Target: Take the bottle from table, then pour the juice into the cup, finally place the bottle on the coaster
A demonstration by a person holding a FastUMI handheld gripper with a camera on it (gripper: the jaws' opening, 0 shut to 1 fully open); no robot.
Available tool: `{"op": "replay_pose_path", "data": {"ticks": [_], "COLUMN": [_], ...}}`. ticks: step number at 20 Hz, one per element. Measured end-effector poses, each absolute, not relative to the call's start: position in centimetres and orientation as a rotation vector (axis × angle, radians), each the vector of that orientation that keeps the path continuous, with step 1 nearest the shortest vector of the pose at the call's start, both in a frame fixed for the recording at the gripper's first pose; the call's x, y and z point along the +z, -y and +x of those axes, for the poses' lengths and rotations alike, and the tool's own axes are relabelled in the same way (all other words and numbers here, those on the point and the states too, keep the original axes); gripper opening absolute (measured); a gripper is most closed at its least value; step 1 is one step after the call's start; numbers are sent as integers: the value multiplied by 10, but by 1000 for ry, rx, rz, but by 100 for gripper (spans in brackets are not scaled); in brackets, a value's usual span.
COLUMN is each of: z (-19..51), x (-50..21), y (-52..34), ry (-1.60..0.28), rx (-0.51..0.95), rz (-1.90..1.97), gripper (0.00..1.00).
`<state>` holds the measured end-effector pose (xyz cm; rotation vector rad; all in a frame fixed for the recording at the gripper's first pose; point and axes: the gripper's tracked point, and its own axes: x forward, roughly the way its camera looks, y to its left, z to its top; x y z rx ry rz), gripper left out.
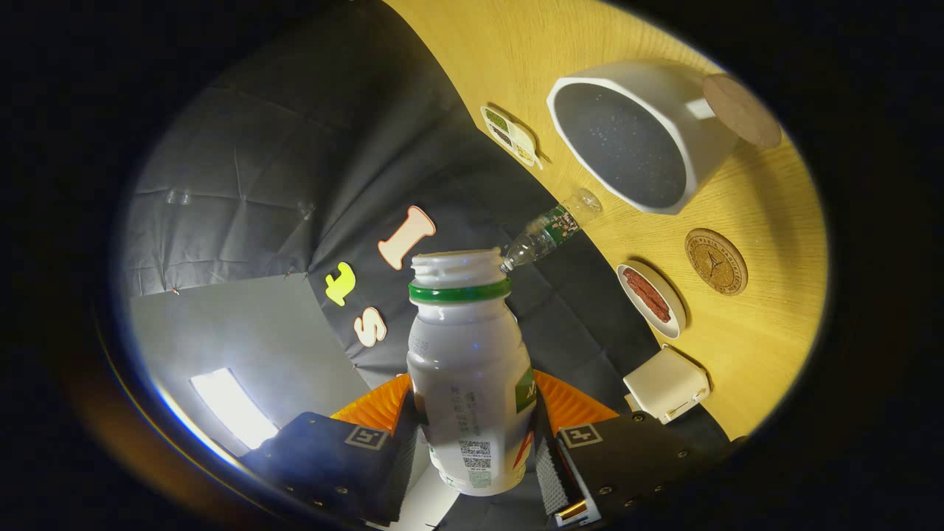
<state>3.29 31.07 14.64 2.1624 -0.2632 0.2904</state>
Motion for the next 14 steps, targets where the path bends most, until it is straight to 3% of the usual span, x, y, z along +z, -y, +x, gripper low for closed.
{"op": "replay_pose_path", "data": {"ticks": [14], "z": [48], "x": [90], "y": [-346], "ry": [70], "rx": [60], "rz": [1110], "gripper": [69]}}
